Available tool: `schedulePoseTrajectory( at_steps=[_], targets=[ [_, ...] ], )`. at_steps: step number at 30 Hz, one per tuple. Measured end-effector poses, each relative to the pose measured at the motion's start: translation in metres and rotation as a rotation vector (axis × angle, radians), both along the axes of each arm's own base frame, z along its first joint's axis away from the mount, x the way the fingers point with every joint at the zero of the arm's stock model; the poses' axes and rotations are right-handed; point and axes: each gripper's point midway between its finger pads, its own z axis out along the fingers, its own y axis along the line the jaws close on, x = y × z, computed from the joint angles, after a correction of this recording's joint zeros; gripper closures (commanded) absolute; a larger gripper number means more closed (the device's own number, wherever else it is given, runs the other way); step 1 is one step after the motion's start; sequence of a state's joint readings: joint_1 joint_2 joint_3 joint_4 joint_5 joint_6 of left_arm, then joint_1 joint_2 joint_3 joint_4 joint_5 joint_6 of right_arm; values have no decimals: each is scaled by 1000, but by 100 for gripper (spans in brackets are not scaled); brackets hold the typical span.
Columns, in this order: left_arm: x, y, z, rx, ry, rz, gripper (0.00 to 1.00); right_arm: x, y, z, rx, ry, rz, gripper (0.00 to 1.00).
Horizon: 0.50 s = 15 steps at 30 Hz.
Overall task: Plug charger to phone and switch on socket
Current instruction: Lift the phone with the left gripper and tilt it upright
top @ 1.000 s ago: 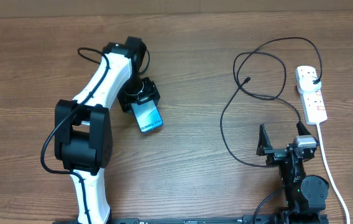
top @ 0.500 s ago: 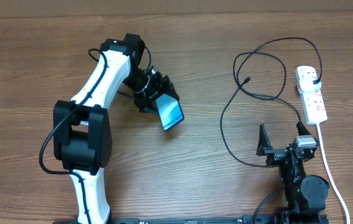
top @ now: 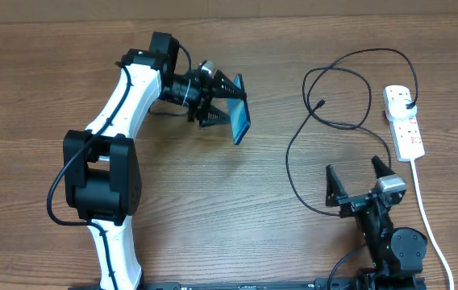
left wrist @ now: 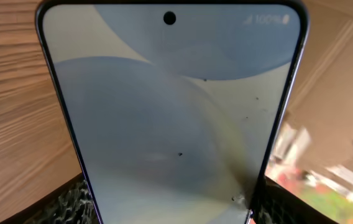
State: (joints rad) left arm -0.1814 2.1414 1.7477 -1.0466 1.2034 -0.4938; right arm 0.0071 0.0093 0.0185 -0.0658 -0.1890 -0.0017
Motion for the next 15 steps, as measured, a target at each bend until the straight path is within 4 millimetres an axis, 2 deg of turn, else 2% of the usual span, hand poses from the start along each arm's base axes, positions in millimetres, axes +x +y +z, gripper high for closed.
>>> schedulePoseTrajectory(
  at_steps=[3,9,12,15],
  targets=[
    [2,-4,11,-68,-18,-8,36,-4,14,1,186,46,83,0],
    [1,-6,20,-123,-15,-17,36,-12,35,1,722,236,204,0],
    [0,-7,23,-139,-12,-19,36,-13,37,2,867,289,217,0],
    [0,-7,24,-147,-11,-21,36,-13,37,5,926,299,219,0]
  ],
)
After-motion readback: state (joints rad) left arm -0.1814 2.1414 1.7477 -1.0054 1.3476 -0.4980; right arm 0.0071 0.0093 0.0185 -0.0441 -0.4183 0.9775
